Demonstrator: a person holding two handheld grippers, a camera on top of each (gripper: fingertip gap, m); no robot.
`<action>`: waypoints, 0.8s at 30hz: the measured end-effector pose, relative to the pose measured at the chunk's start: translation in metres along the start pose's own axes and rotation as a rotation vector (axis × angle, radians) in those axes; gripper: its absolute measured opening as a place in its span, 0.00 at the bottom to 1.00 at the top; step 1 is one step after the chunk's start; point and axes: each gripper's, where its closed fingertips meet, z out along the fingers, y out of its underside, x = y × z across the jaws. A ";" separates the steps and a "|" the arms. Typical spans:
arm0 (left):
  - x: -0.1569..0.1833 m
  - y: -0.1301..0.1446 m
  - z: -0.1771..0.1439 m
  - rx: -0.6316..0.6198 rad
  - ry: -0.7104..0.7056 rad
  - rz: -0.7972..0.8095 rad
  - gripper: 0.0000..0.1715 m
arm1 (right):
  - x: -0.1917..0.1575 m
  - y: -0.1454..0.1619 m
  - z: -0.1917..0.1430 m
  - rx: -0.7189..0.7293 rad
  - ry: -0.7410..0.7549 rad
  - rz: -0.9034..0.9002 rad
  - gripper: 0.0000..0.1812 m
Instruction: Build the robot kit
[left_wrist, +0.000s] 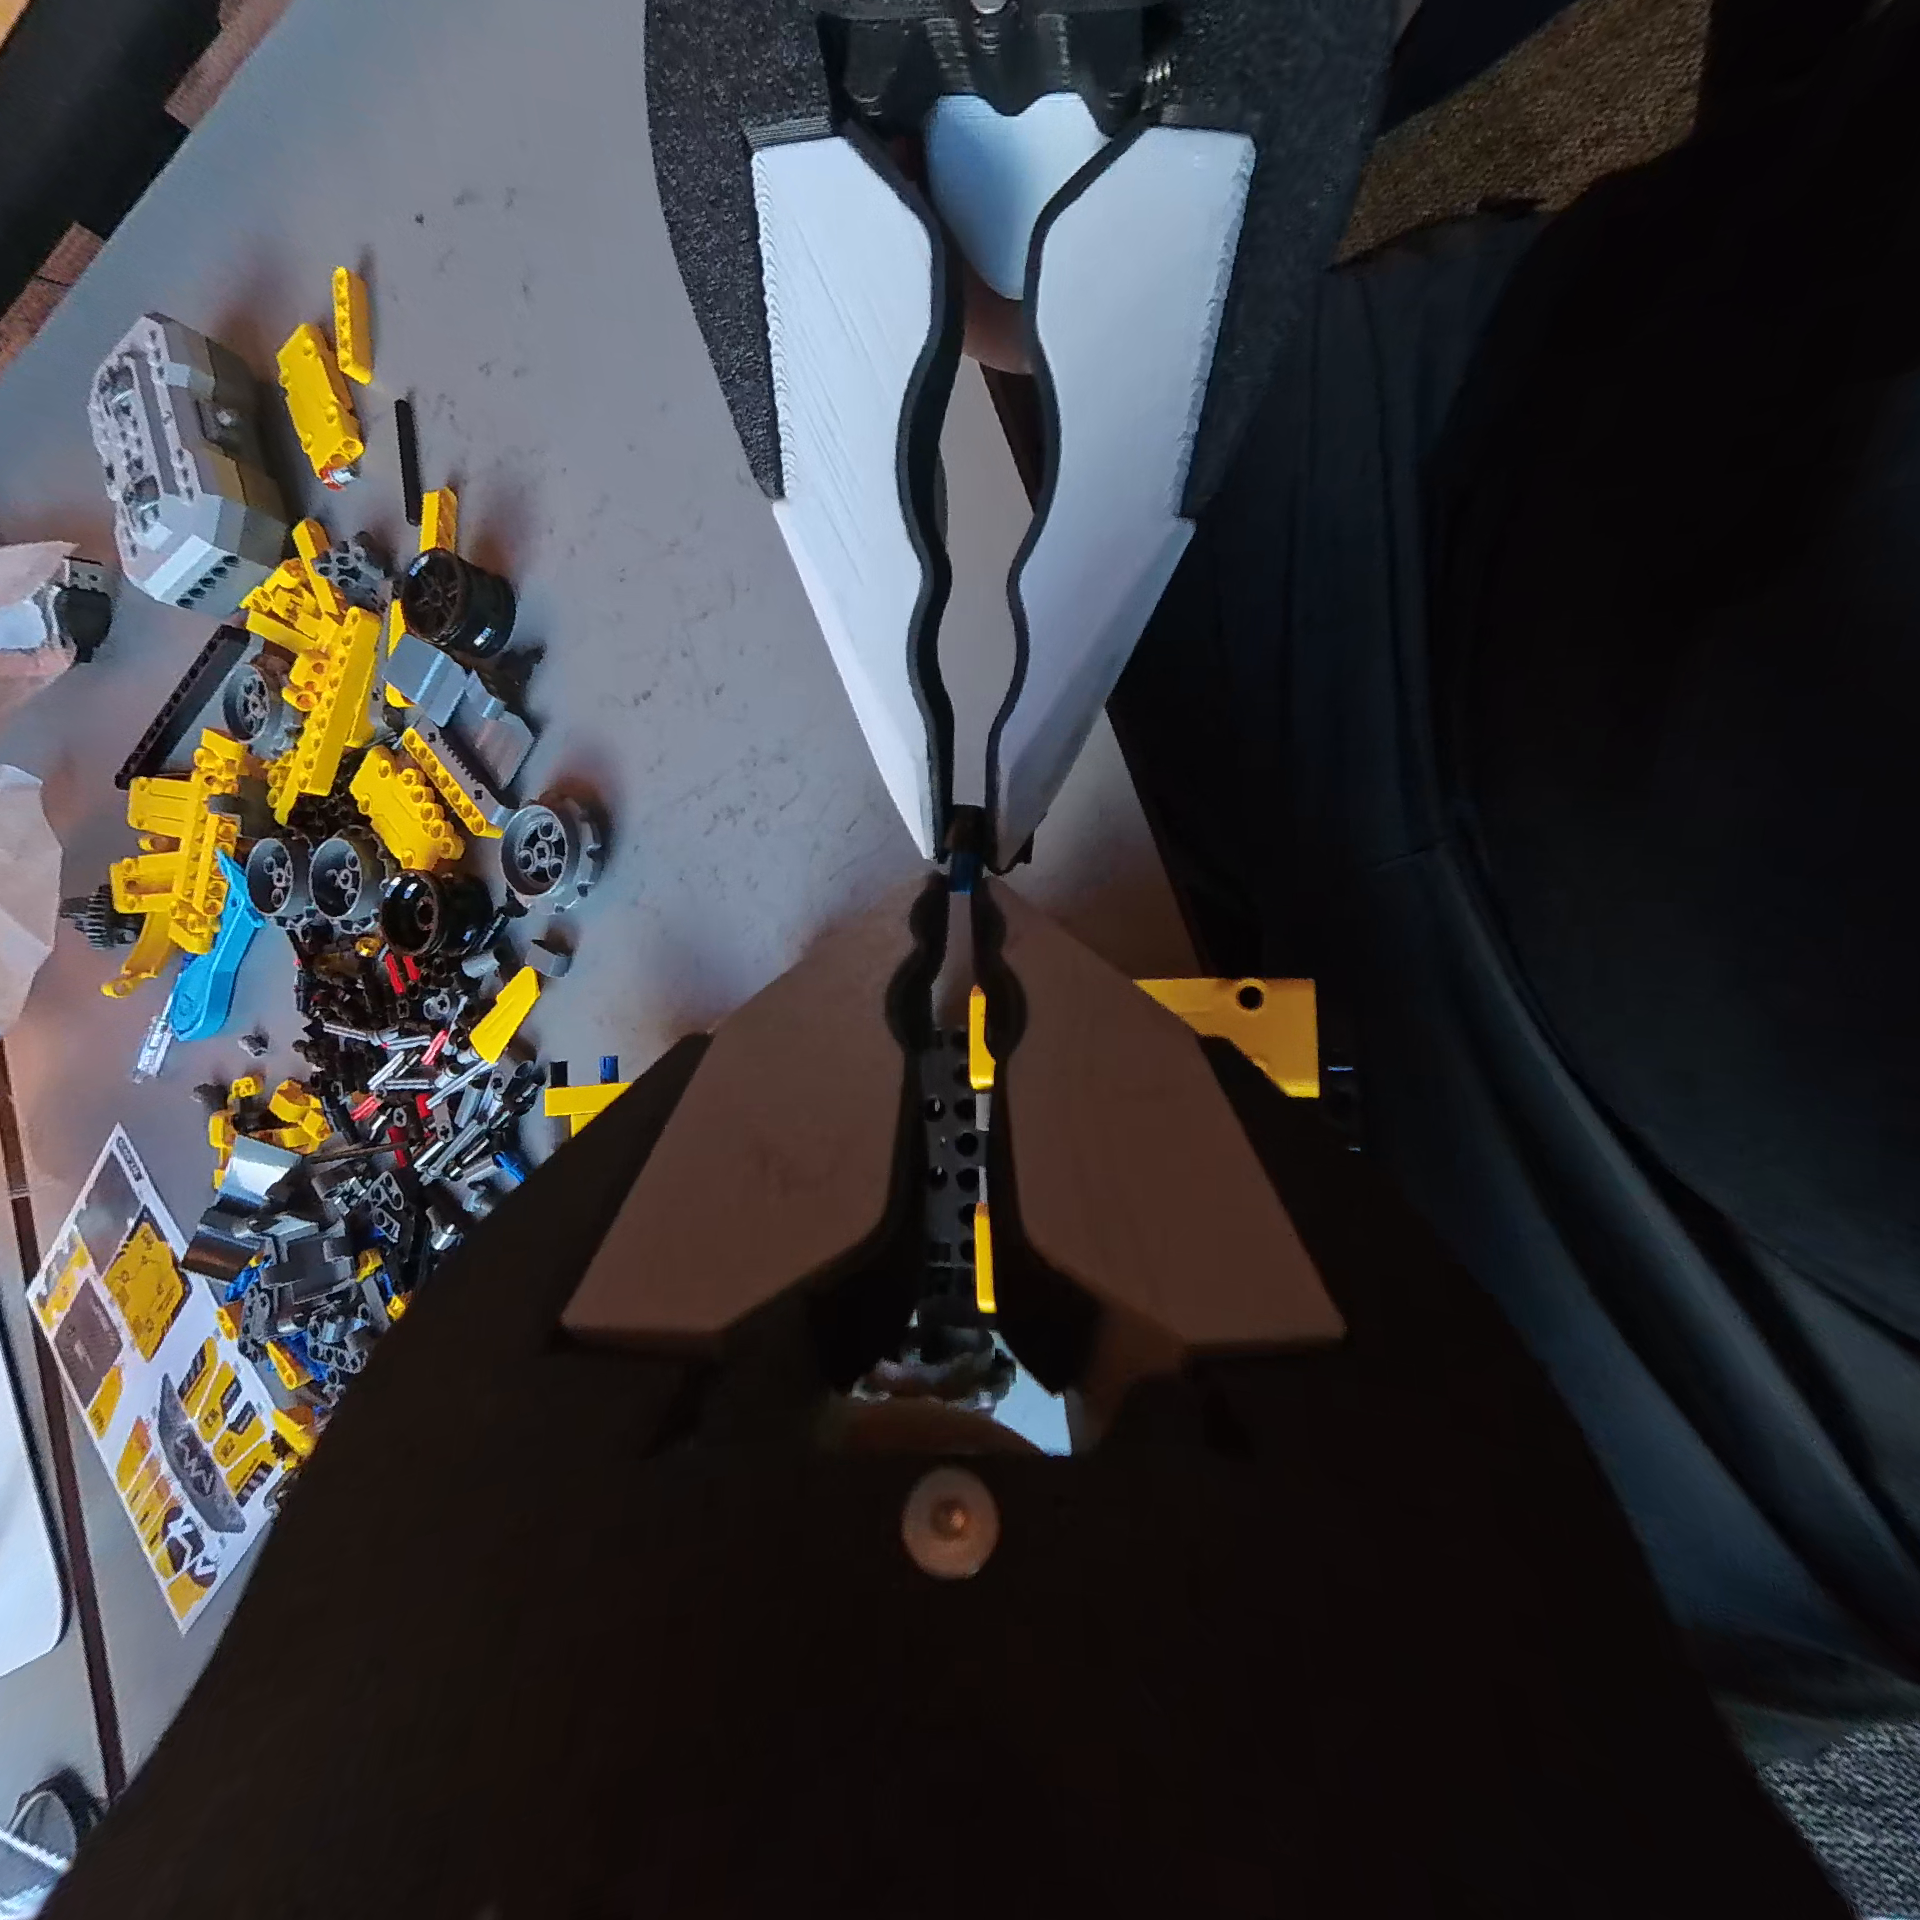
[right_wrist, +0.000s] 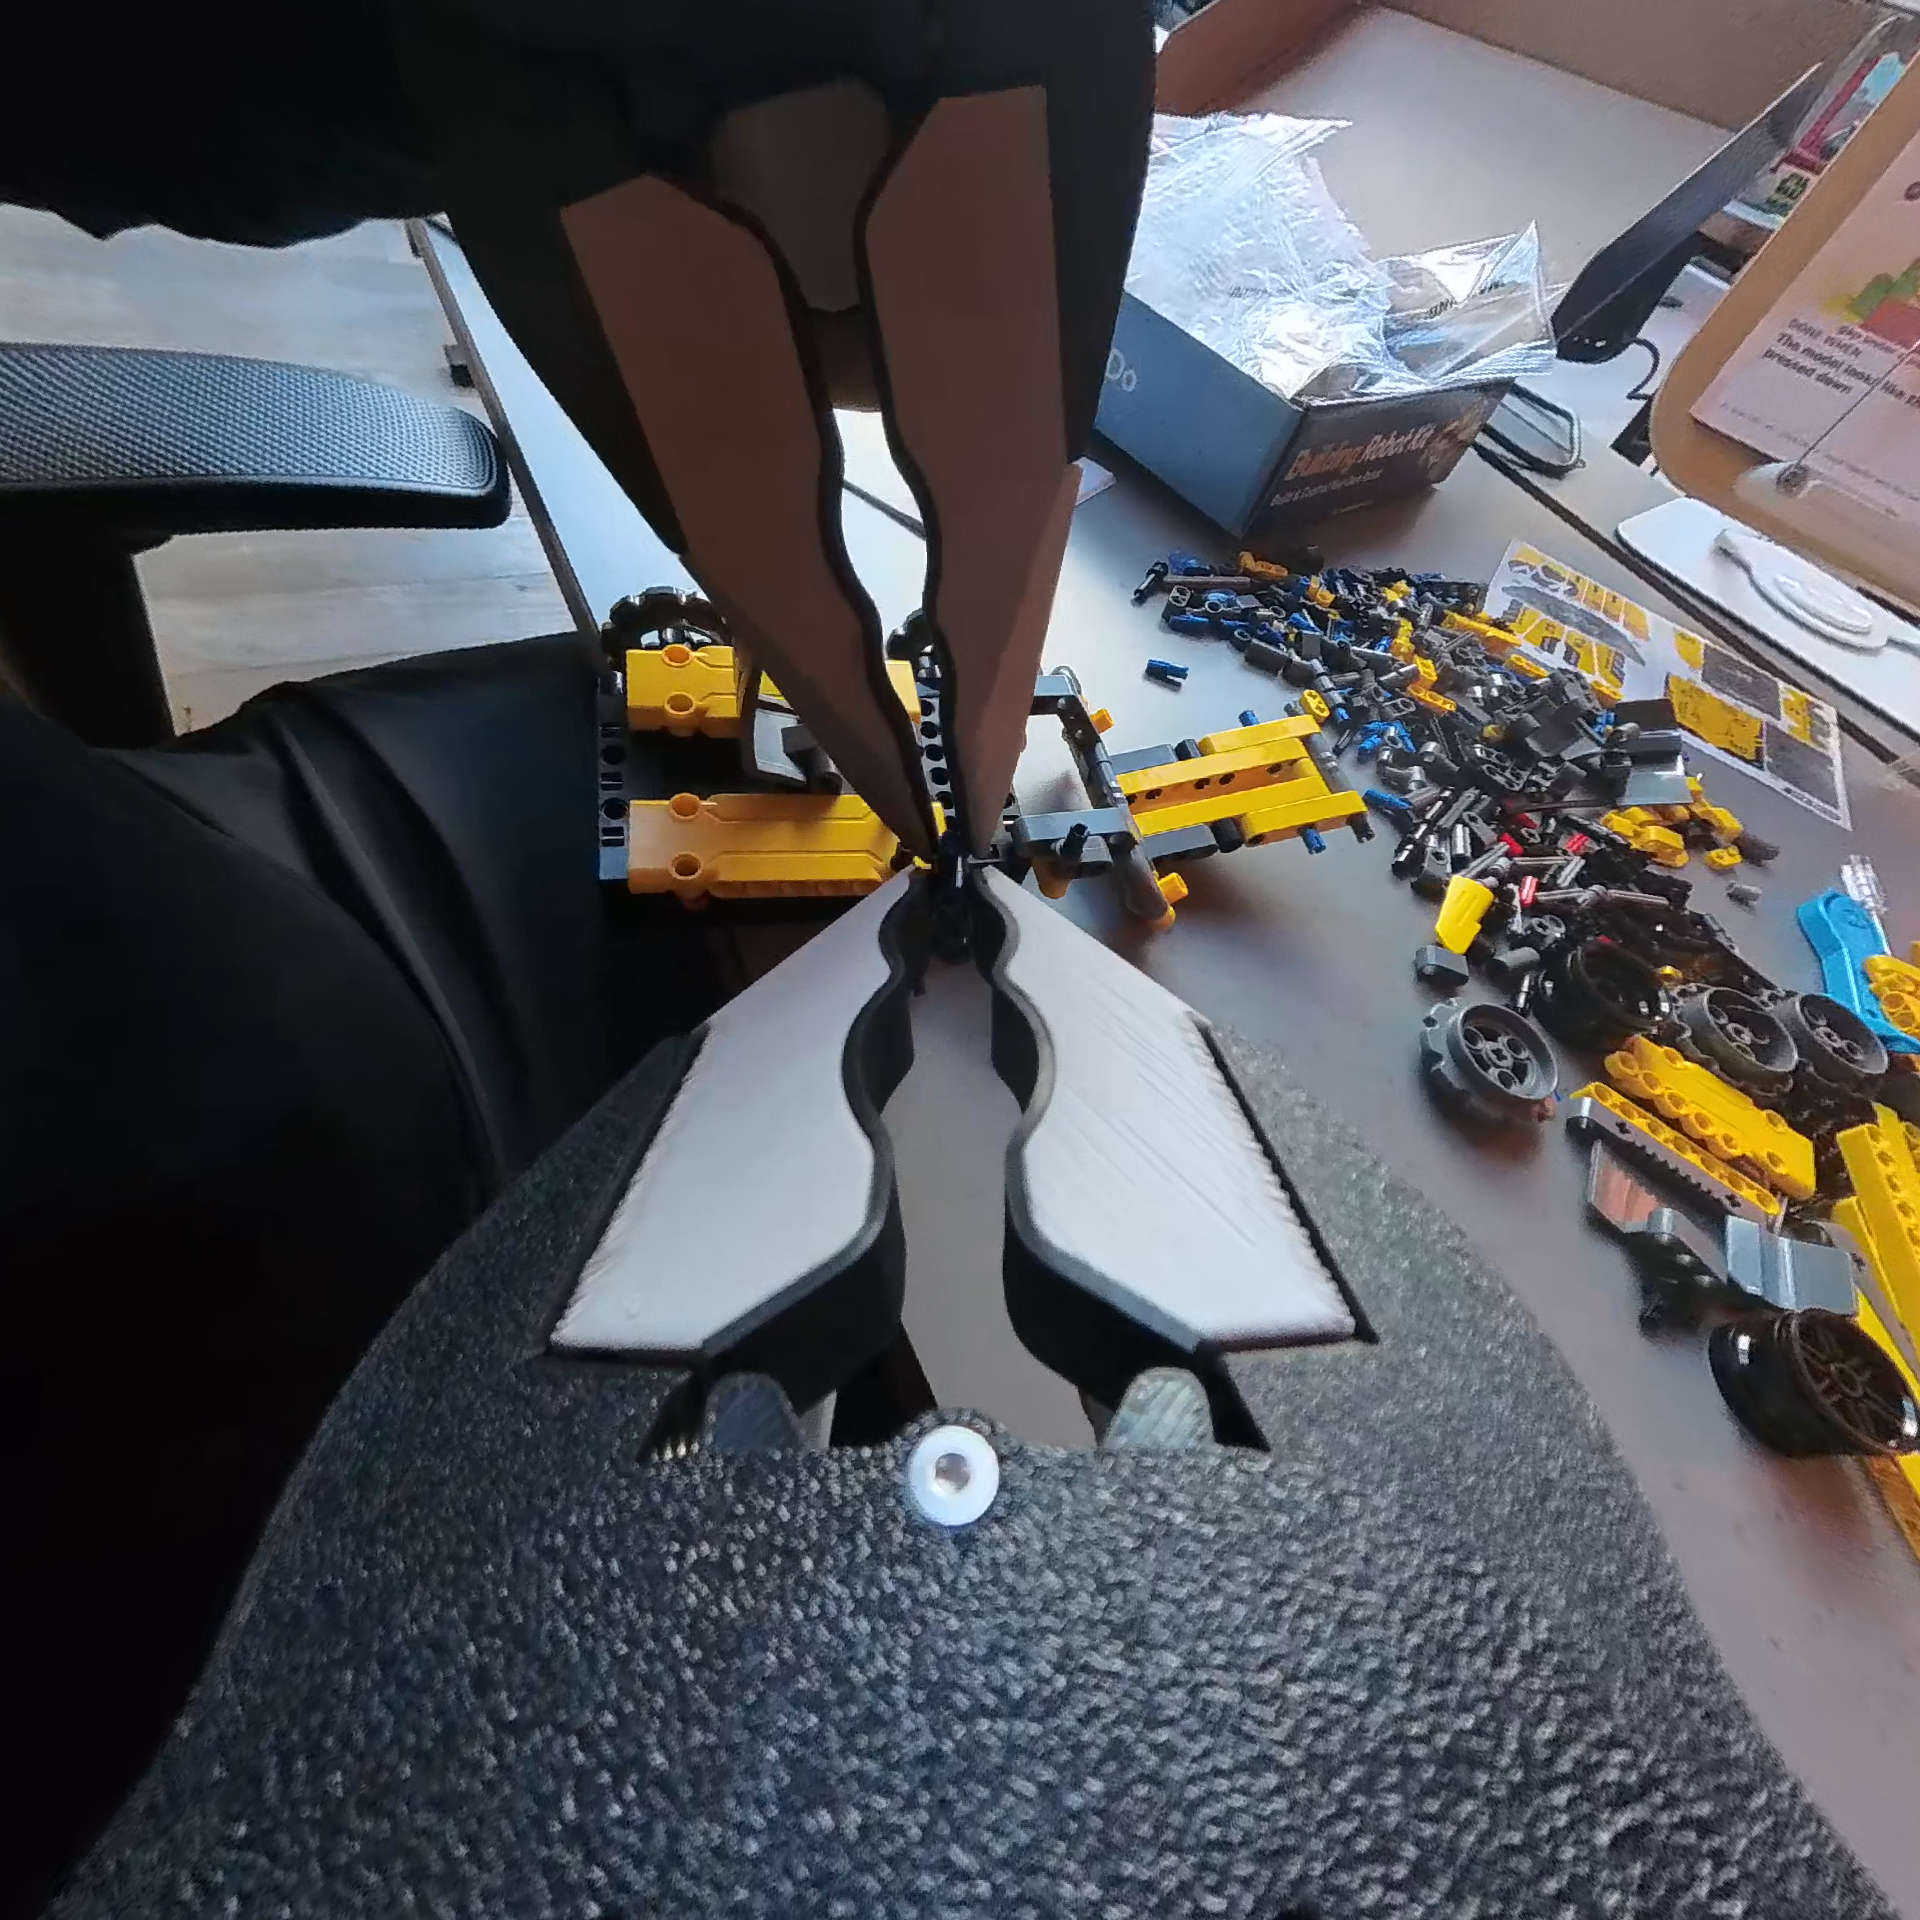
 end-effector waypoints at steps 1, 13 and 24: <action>0.000 0.000 0.000 0.003 0.004 -0.006 0.00 | 0.000 0.000 0.000 0.001 -0.001 0.004 0.04; 0.004 0.002 -0.001 0.048 0.061 -0.069 0.00 | -0.003 -0.003 -0.004 0.033 -0.029 0.019 0.04; 0.000 0.025 -0.035 -0.012 0.057 -0.297 0.49 | 0.002 0.017 0.014 0.014 -0.041 0.293 0.04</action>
